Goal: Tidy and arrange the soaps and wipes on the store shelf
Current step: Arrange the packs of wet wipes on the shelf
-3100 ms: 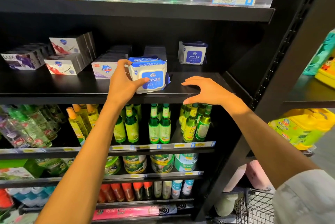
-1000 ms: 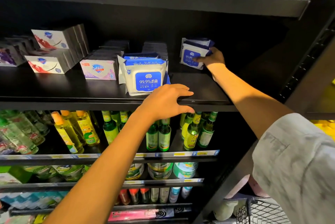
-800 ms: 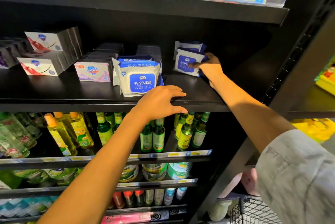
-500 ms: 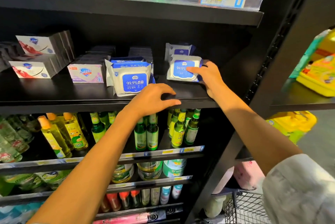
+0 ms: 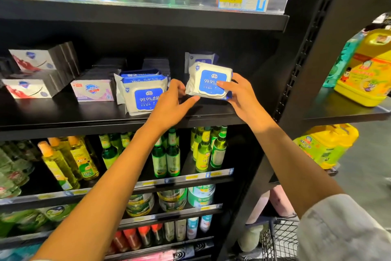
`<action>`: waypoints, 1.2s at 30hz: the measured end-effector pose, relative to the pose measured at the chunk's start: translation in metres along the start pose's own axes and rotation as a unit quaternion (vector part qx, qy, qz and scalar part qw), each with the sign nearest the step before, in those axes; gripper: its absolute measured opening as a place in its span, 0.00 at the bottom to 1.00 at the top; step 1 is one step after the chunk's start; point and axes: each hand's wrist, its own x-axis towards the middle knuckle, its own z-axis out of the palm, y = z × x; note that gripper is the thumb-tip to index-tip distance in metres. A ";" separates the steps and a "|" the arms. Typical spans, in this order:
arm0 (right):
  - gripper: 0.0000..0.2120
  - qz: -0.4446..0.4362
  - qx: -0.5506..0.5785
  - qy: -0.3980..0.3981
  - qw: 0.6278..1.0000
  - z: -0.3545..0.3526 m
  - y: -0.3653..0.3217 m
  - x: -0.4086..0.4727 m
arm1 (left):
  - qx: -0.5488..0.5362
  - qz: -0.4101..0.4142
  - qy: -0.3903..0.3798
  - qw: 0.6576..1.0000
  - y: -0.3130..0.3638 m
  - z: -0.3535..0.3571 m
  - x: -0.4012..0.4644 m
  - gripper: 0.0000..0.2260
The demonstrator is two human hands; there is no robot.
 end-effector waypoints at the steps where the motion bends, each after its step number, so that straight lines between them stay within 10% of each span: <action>1: 0.20 -0.002 -0.001 -0.003 1.000 -0.001 0.000 0.000 | -0.032 -0.009 0.001 0.999 0.005 0.001 0.002 0.22; 12: 0.24 -0.018 -0.034 -0.030 0.999 0.003 0.000 -0.002 | -0.320 -0.103 -0.007 0.942 0.001 0.019 0.033 0.25; 26: 0.46 -0.074 -0.078 -0.157 0.982 0.001 0.004 -0.002 | -0.336 -0.135 0.004 0.932 -0.002 0.020 0.037 0.24; 33: 0.35 -0.071 -0.052 -0.130 0.987 0.000 0.004 -0.004 | -0.334 -0.113 -0.021 0.936 0.000 0.020 0.037 0.27; 36: 0.34 -0.064 -0.044 -0.122 0.989 -0.001 0.004 -0.004 | -0.333 -0.103 -0.027 0.937 -0.003 0.020 0.037 0.43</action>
